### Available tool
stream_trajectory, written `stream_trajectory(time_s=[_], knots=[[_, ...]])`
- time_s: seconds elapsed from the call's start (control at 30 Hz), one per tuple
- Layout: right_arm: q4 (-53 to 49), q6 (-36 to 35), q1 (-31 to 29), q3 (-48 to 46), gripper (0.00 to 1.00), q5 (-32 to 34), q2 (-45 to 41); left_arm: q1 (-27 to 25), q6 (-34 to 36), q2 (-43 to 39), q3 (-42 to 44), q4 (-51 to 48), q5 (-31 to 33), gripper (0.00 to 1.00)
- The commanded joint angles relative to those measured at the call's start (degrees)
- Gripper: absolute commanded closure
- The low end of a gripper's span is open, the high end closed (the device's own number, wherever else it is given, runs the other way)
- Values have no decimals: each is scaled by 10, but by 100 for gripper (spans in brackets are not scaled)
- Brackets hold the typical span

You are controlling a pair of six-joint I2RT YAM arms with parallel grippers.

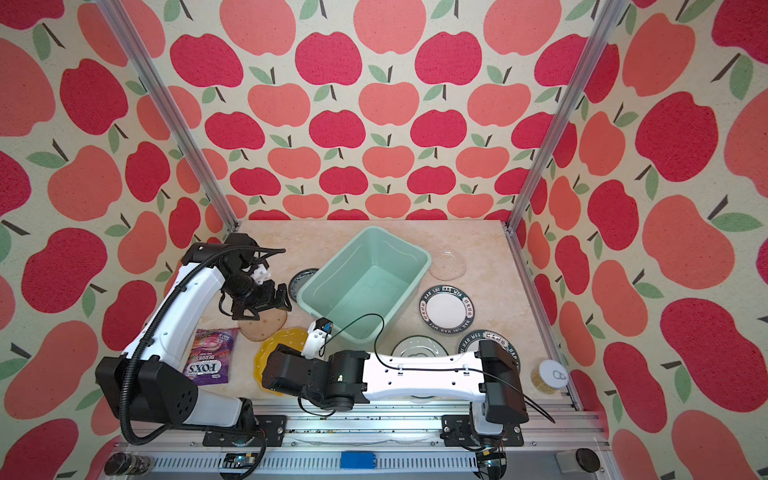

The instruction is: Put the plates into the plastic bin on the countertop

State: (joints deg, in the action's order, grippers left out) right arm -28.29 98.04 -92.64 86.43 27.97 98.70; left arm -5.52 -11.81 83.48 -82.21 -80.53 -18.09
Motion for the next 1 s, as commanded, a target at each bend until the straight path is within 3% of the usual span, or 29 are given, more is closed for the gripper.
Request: stream_trajectory(time_s=[0.0,0.3,0.53,0.73,0.97], knots=[[9,50,-1,-6,9,46,11,15,12,10,21,-7,-2,4],[48,69,8,-37,12,37,52,51,23,43,54,28,14,5],[104,75,31,-79,11,-12,57,56,87,21,105,96,-42,4],[165,75,53,-105,11,-36,71,63,118,60,111,96,-98,6],[129,120,68,-123,10,-88,75,64,106,101,128,115,-67,6]])
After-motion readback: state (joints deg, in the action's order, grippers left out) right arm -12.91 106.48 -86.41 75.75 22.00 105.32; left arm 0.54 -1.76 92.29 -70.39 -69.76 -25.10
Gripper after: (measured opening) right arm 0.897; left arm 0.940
